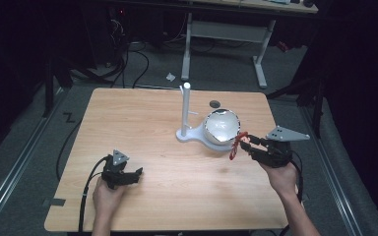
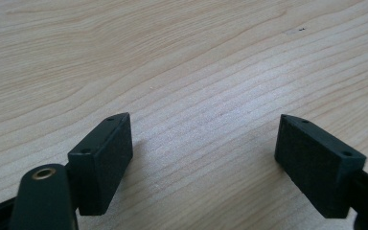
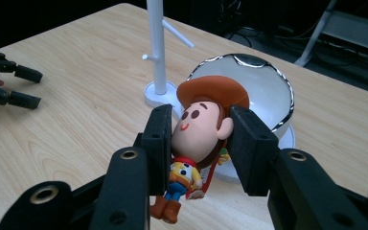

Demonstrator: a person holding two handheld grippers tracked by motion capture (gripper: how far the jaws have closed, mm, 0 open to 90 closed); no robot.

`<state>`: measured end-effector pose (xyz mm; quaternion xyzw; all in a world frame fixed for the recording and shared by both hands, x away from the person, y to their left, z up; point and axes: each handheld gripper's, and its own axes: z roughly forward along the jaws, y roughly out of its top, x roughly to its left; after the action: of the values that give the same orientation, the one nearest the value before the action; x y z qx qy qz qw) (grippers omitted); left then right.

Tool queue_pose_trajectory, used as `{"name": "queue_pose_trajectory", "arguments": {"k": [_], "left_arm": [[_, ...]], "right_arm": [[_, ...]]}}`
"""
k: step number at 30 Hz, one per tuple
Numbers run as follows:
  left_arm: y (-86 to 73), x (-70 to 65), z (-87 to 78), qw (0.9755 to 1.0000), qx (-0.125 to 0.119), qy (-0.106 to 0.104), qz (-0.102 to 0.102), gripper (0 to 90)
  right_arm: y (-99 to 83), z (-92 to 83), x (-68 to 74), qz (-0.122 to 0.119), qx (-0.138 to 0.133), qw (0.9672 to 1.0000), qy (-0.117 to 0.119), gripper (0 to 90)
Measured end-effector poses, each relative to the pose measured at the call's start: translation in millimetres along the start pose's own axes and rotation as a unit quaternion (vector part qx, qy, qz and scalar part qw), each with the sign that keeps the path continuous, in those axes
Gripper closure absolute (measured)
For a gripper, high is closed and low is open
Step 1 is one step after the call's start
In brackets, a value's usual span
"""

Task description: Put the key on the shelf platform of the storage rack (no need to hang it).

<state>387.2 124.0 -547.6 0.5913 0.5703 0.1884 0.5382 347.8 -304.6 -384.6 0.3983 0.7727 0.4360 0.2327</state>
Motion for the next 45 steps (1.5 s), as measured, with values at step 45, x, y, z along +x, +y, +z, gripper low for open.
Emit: {"name": "queue_pose_trajectory", "arguments": {"k": [45], "left_arm": [[0.0, -0.1, 0.0, 1.0, 0.0, 0.0, -0.001, 20.9]], "right_arm": [[58.2, 35.1, -35.1, 0.016, -0.003, 0.9994, -0.03, 62.5]]}}
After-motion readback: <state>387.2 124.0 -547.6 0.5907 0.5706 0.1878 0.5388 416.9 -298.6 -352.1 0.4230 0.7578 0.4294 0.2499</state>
